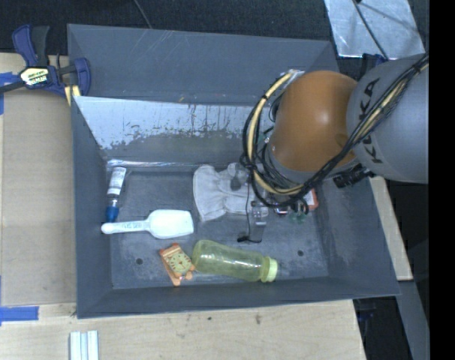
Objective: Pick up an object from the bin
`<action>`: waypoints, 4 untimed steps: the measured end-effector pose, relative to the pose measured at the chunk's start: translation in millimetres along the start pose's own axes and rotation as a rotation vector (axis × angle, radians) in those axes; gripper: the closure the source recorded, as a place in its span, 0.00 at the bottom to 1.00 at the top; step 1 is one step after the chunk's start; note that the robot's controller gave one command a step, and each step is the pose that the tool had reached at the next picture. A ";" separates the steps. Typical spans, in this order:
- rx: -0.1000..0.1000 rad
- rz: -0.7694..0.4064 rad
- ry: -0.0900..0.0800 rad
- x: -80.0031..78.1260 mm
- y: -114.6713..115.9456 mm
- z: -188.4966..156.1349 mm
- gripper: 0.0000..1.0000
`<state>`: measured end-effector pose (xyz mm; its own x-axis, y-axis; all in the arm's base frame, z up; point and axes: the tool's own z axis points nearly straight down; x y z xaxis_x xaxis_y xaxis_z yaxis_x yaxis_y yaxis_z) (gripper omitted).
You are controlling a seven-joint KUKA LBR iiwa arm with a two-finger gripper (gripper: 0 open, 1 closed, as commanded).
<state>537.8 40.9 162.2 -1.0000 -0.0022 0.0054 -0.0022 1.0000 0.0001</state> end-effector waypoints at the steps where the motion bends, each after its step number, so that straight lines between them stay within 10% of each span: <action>1: 0.000 0.001 -0.008 -1.9 -0.1 -4.4 0.00; 4: 0.001 -0.225 -0.008 -4.6 5.4 49.7 0.00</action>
Offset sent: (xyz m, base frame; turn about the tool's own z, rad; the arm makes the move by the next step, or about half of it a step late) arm 0.0032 -0.0052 -0.0563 0.1897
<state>542.1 46.4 112.5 -0.9743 -0.2250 -0.0025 -0.2250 0.9744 -0.0004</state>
